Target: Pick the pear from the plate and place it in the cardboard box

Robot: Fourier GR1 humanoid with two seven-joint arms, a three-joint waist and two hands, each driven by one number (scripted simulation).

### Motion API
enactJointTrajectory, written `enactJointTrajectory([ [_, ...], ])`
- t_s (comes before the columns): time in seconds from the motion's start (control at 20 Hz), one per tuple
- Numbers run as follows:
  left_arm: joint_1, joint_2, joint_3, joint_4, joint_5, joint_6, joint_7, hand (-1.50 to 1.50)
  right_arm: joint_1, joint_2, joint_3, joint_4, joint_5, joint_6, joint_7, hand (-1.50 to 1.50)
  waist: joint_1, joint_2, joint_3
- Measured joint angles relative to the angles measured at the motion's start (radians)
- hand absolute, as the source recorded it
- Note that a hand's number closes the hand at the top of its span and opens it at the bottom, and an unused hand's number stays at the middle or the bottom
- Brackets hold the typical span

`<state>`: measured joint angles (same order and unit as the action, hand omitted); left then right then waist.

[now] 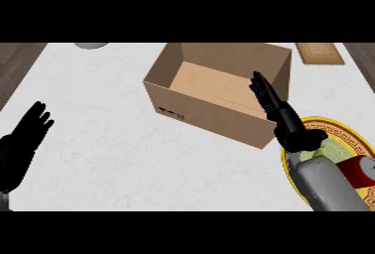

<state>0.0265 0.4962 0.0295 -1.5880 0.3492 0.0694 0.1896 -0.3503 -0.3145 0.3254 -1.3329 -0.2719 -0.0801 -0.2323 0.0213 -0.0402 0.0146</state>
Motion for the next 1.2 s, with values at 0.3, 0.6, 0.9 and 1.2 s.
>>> enactJointTrajectory([
  [0.3, 0.002, 0.006, -0.032, -0.025, -0.134, 0.061, -0.058, 0.00, -0.021, -0.085, -0.211, -0.018, -0.092, -0.076, 0.100, -1.50, -0.028, 0.017, -0.023],
  [0.6, 0.022, -0.014, -0.083, -0.024, -0.208, 0.094, -0.081, 0.00, 0.054, -0.207, -0.307, 0.173, 0.028, -0.314, 0.263, -1.50, -0.042, 0.043, -0.022],
  [0.9, 0.007, -0.083, -0.144, 0.011, -0.306, 0.147, -0.097, 0.00, 0.110, -0.258, -0.330, 0.165, 0.066, -0.356, 0.347, -1.50, -0.032, 0.038, -0.021],
  [1.2, -0.010, -0.102, -0.160, 0.020, -0.331, 0.158, -0.085, 0.00, 0.105, -0.473, -0.220, 0.146, 0.136, -0.129, 0.547, -1.50, -0.024, 0.039, -0.019],
])
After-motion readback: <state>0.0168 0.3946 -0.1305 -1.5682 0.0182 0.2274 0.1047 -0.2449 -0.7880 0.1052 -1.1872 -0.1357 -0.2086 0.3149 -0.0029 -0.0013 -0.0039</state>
